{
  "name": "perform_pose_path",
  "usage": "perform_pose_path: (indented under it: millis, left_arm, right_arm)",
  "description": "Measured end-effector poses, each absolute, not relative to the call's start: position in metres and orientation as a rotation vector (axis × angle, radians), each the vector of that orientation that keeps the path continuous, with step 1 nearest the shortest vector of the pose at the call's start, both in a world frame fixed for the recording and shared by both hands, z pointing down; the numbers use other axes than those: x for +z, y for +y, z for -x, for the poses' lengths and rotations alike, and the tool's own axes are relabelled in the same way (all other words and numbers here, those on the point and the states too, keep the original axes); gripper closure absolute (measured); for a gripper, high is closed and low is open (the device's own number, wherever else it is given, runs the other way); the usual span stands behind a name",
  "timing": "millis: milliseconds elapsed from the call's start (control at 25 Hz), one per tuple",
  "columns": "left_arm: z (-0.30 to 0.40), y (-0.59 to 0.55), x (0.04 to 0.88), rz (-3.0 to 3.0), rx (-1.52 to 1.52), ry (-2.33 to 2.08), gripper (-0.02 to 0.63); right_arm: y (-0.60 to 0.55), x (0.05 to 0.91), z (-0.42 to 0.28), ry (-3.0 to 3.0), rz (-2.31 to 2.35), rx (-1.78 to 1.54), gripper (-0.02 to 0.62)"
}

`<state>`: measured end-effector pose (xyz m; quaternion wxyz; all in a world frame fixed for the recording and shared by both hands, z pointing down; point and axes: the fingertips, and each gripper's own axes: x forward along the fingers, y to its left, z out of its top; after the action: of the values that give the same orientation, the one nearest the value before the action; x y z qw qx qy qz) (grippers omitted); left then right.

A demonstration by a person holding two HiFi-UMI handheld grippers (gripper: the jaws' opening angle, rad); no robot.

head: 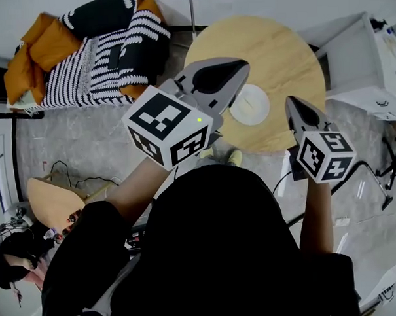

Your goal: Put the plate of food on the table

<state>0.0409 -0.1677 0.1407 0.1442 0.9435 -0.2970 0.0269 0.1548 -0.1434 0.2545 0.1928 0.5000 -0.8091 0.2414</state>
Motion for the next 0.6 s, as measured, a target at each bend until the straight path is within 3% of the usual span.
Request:
perform_pose_path:
  millis: [600]
  left_arm:
    - [-0.046, -0.142, 0.119, -2.775, 0.024, -0.825, 0.598]
  right_arm:
    - [-0.124, 0.199, -0.171, -2.432, -1.66, 0.622, 0.586]
